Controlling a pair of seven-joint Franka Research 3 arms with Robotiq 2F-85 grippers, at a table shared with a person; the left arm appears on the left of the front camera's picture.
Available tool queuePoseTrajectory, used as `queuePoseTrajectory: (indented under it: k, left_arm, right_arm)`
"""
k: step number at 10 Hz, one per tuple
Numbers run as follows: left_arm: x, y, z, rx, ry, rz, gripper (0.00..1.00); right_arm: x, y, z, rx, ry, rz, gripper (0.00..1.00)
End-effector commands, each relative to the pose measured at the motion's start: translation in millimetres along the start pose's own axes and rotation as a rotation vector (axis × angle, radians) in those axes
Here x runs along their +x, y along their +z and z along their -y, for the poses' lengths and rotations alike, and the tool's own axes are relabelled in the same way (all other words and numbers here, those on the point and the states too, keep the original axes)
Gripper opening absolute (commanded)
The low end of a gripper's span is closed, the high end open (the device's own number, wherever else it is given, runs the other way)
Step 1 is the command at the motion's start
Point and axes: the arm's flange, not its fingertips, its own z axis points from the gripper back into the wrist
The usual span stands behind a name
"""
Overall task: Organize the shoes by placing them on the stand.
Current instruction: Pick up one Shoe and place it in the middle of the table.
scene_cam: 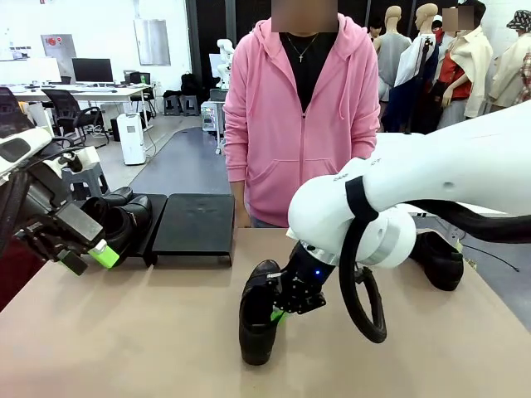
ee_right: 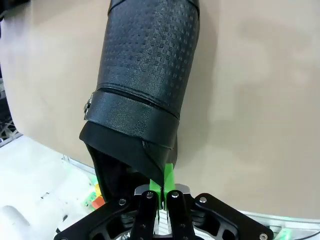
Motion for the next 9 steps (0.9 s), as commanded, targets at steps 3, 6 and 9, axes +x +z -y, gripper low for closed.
queuePoseTrajectory:
  k: [3,6,9]
  left_arm:
    - [-1,1,-1,-0.003,-0.013,-0.001,1.0]
    - [-1,1,-1,-0.003,-0.013,-0.001,1.0]
    - [-1,1,-1,-0.003,-0.013,-0.001,1.0]
  right_arm:
    - [4,-8,-6,0.021,0.068,-0.063,1.0]
    - [-12,61,11,0.109,0.148,-0.019,1.0]
    - [-39,190,117,0.024,0.2,0.022,1.0]
